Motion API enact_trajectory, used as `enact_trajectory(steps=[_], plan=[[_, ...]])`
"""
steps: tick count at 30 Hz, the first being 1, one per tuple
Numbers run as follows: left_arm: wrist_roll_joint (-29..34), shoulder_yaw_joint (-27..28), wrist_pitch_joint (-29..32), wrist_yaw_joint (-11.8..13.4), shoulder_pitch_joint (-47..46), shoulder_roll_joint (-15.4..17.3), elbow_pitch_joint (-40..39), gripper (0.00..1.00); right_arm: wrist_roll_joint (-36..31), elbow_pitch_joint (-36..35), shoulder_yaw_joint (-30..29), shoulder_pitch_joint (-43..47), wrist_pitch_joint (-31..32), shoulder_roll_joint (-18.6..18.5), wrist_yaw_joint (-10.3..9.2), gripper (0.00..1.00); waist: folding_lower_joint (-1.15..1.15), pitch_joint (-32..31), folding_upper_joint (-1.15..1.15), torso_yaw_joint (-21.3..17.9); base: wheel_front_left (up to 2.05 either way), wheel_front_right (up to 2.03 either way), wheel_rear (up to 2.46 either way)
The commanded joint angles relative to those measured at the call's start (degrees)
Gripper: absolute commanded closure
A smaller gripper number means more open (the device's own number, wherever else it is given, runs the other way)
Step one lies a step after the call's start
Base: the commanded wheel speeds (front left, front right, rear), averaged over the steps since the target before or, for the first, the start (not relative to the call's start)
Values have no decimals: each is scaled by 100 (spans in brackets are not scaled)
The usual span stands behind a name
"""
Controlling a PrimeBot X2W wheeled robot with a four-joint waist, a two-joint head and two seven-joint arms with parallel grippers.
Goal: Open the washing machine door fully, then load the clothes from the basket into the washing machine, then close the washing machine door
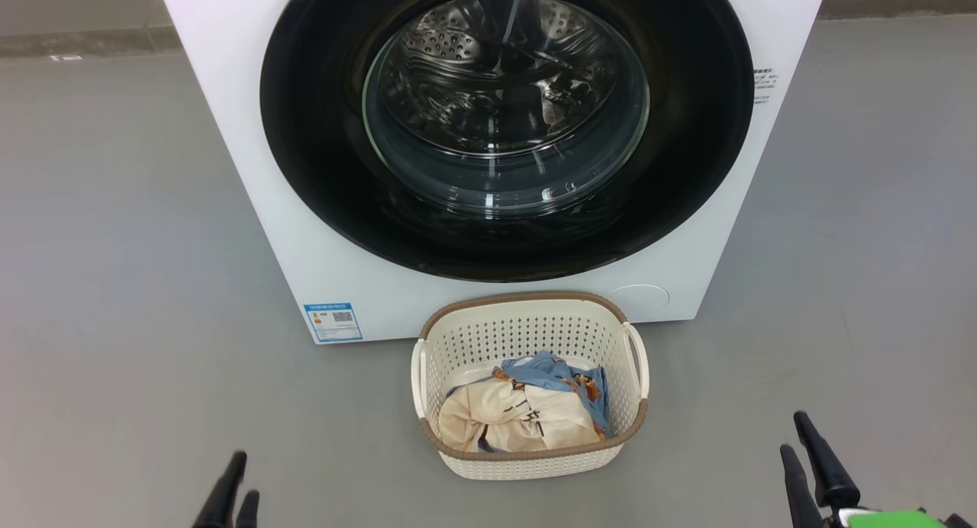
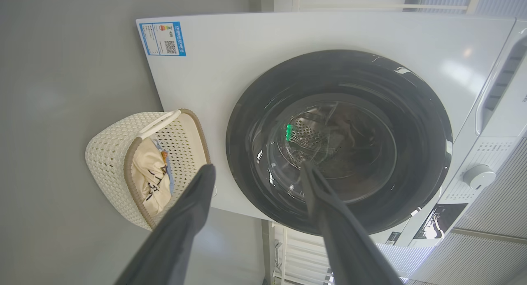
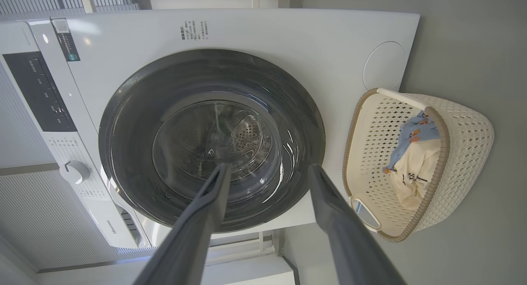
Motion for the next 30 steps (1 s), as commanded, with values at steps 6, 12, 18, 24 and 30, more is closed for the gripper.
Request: enact_trajectory(steps=[6, 12, 18, 24, 30], plan=[[2, -81, -106, 0, -86, 45, -138, 0, -17, -173, 41, -65, -107, -16, 0, 0, 13, 1, 0, 0, 0, 0, 0], [22, -150, -208, -1, -65, 55, -210, 0, -83, -266, 75, -37, -208, -22, 1, 0, 0, 10, 0, 0, 0, 0, 0], [114, -186, -310, -2, -61, 65, -287, 0, -249, -371, 108, -36, -309, -28, 1, 0, 0, 15, 0, -1, 0, 0, 0], [308, -194, -411, -2, -58, 75, -360, 0, -528, -495, 132, -40, -409, -34, 2, 0, 0, 17, 0, -4, 0, 0, 0], [640, -202, -512, -3, -54, 84, -429, 0, -980, -645, 168, -49, -510, -40, 2, 0, 0, 21, 0, -3, 0, 0, 0]])
